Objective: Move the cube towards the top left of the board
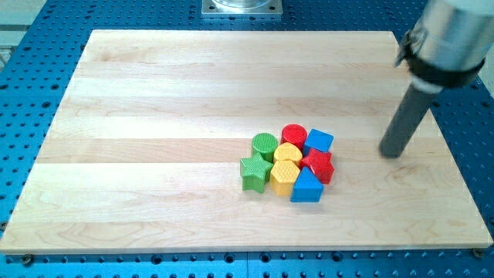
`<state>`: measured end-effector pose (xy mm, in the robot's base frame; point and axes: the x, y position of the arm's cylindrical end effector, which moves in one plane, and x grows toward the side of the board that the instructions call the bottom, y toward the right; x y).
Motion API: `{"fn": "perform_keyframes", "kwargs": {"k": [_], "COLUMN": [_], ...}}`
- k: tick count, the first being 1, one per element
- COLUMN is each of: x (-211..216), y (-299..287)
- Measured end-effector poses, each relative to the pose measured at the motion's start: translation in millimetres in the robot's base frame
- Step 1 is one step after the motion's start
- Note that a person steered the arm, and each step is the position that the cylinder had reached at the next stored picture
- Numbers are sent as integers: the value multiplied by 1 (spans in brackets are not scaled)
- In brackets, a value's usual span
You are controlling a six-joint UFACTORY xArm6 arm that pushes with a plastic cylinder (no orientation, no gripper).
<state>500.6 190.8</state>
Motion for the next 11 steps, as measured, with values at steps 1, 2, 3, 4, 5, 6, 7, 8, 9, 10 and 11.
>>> {"fn": "perform_keyframes", "kwargs": {"k": [1,2,3,4,5,6,7,8,9,10,11], "x": [-9,4,-15,-88,-90,-66,-66,-135,-123,-158,-204], "y": [-58,-103,-113,-152,-192,-175,-208,-262,-276,-256,-284]}}
